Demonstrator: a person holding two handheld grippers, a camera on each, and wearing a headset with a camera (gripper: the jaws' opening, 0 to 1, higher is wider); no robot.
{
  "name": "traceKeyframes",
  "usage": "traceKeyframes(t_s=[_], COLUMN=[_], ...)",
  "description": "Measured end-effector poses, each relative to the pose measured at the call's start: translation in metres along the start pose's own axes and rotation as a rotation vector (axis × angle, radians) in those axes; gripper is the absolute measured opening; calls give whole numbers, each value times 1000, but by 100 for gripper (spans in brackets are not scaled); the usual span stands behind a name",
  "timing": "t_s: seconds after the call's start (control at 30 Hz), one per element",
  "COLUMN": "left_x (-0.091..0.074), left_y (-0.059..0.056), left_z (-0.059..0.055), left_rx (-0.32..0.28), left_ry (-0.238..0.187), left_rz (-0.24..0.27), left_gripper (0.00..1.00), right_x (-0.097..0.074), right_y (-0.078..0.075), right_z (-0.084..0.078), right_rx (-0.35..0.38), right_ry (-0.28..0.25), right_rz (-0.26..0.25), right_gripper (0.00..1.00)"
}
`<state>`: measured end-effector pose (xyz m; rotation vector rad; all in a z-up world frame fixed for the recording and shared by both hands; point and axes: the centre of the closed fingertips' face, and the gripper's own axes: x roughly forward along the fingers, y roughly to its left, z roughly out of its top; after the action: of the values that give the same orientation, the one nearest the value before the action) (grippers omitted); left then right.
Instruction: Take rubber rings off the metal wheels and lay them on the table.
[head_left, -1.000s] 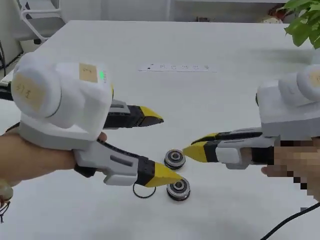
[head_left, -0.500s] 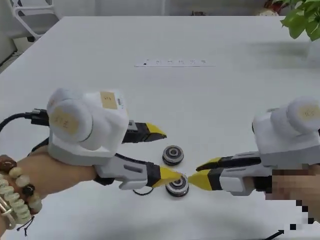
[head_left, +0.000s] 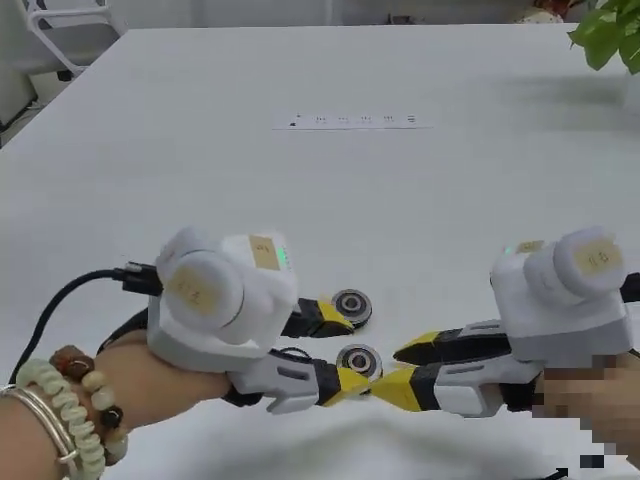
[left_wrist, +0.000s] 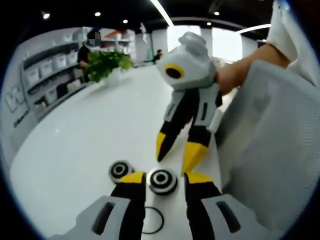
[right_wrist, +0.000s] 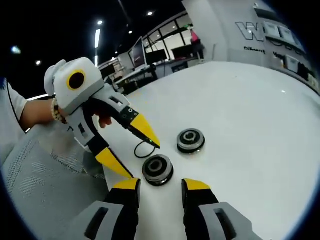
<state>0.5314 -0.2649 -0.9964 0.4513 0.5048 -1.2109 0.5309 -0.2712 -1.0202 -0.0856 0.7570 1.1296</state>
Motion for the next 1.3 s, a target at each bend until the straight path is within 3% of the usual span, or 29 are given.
traceKeyframes(t_s=[0.23,0.43,0.6,0.73,0.83,0.97,1.2,1.3], left_x=[0,2,5,7,9,10,10,9], left_y=[2,11,9,12,10,9,8,8], left_z=[-4,-4,-12,-11,-10,-10,-10,-10], left_rx=[-35,-125,-117,-144,-107,-119,-131,-138], left_ry=[9,-11,24,6,1,0,-8,-11], left_rz=[6,39,38,49,48,39,37,38], left_gripper=[27,22,20,18,16,14,14,14], right_x=[4,5,7,9,9,9,6,7], right_y=[0,1,2,3,0,1,-3,-2], right_z=[0,-1,-2,-3,-4,-4,-6,-6], right_rx=[-78,-99,-115,-128,-142,-142,-168,-179], right_ry=[6,5,13,16,23,18,24,31], right_rz=[-8,-3,1,0,-10,-6,-30,-29], right_gripper=[27,24,24,22,18,17,2,1])
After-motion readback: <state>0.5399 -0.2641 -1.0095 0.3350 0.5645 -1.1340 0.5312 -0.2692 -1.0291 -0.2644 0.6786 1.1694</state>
